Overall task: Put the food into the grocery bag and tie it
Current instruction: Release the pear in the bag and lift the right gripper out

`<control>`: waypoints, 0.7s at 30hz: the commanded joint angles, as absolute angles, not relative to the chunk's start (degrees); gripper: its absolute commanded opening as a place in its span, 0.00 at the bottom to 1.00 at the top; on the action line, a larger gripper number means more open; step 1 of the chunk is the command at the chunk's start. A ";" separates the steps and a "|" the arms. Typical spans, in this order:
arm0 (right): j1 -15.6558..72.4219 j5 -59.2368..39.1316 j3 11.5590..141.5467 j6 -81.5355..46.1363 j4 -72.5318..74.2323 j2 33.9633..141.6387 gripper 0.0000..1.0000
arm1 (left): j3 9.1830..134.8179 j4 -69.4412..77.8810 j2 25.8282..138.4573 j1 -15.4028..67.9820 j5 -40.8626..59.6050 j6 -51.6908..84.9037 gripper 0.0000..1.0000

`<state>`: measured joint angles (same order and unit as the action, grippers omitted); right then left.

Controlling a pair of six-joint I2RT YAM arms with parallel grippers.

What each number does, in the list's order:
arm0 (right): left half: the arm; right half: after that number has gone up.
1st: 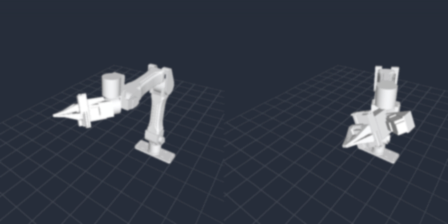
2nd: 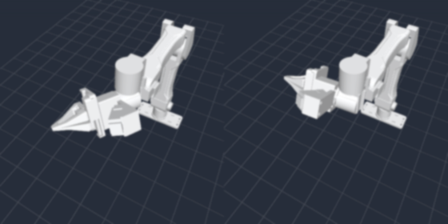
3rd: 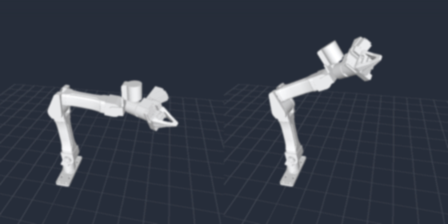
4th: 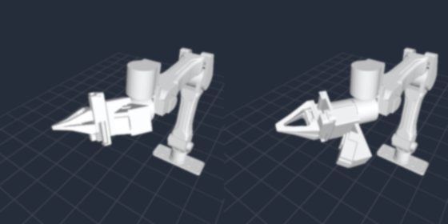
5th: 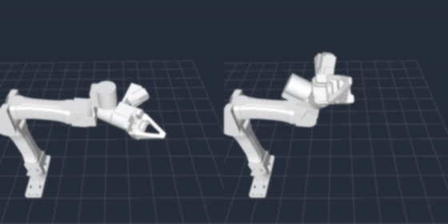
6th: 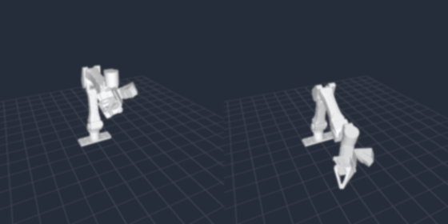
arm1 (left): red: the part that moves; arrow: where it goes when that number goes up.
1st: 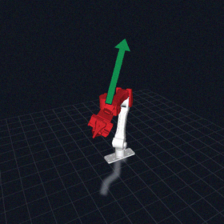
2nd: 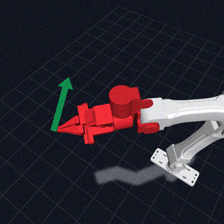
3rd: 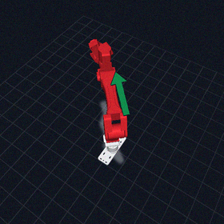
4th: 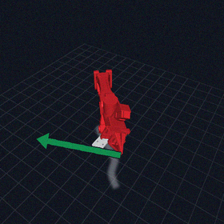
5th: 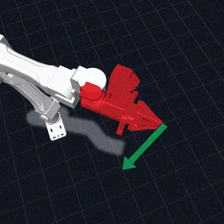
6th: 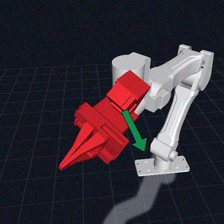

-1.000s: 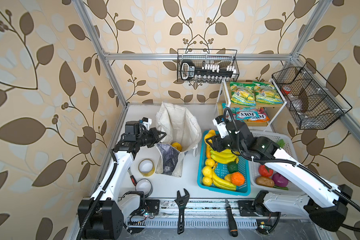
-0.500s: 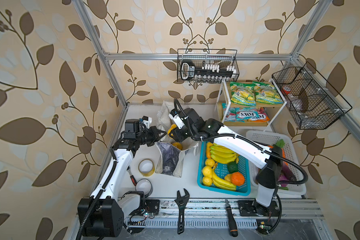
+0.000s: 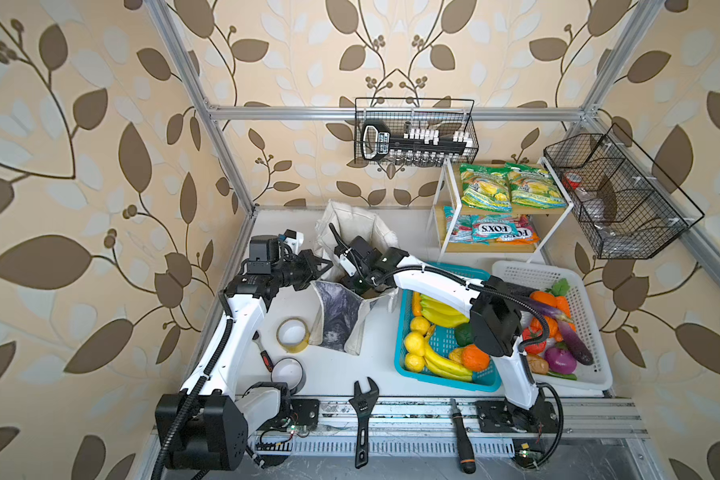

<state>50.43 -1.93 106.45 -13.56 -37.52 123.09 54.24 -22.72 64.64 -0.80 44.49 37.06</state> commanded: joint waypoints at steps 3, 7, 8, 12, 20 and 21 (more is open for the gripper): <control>50.14 -2.46 105.31 -15.26 -36.49 124.67 0.56 | 55.66 -19.48 64.16 -0.65 46.39 35.95 0.00; 50.32 -2.49 105.47 -15.31 -36.05 123.69 0.64 | 55.55 -19.73 64.33 -0.69 46.41 35.69 0.00; 50.36 -2.00 105.78 -15.17 -36.25 123.37 0.66 | 55.51 -19.75 64.34 -0.67 46.41 35.71 0.00; 50.27 -1.23 107.15 -14.99 -36.94 121.02 0.77 | 55.55 -19.60 64.25 -0.68 46.49 35.86 0.00; 50.62 1.22 107.82 -14.09 -38.23 114.05 0.85 | 55.63 -19.50 64.43 -0.69 46.76 35.77 0.00; 50.71 1.87 107.77 -13.98 -38.30 112.61 0.86 | 55.68 -19.45 64.34 -0.63 46.68 35.85 0.00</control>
